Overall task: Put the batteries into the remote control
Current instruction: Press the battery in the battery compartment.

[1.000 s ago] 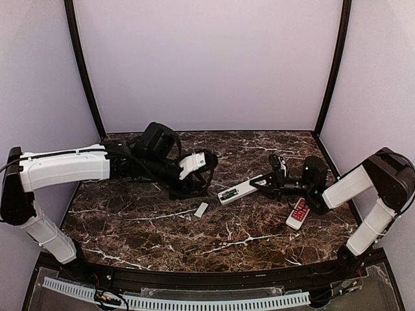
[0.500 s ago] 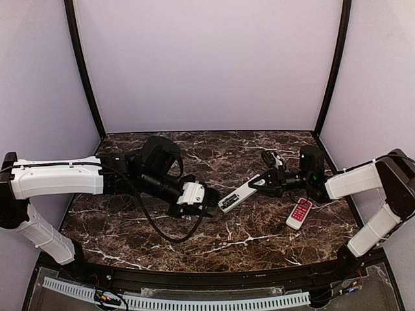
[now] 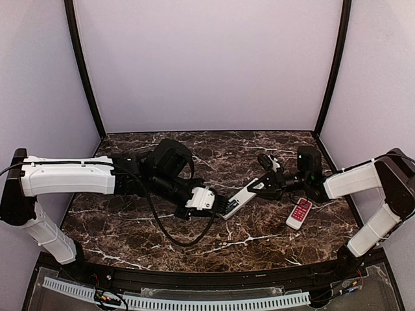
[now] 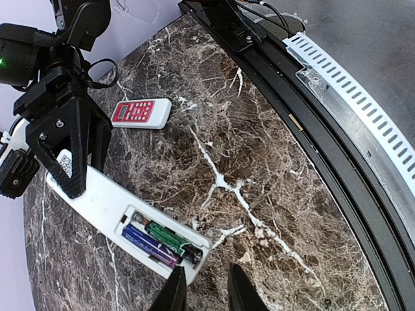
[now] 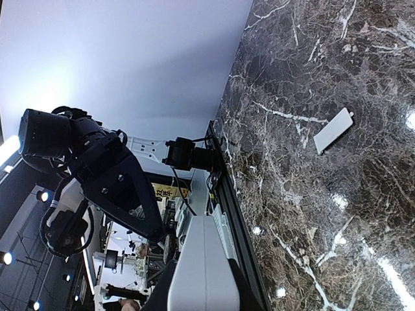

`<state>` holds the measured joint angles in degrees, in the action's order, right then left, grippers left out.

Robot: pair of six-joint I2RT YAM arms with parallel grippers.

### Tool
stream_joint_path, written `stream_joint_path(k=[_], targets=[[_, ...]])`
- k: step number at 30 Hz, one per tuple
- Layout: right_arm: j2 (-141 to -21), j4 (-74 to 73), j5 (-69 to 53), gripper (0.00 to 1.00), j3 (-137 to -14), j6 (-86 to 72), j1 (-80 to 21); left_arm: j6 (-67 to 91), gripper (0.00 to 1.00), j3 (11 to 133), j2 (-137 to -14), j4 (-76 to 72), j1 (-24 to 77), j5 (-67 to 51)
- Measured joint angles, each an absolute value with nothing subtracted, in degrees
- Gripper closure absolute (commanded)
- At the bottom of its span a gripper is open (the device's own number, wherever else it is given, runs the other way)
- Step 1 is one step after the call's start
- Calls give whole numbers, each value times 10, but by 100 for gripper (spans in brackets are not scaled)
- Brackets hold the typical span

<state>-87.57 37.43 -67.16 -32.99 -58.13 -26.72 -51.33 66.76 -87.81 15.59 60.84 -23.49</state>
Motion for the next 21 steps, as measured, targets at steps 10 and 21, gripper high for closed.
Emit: stream_joint_path(k=[10,21], targets=[[-884,376,-676,100,-335,-581,-276,-528,79,686,-902,165,615,-230],[-900,409,-678,100,-338,-602,-288,-536,82,695,-916,169,625,-223]])
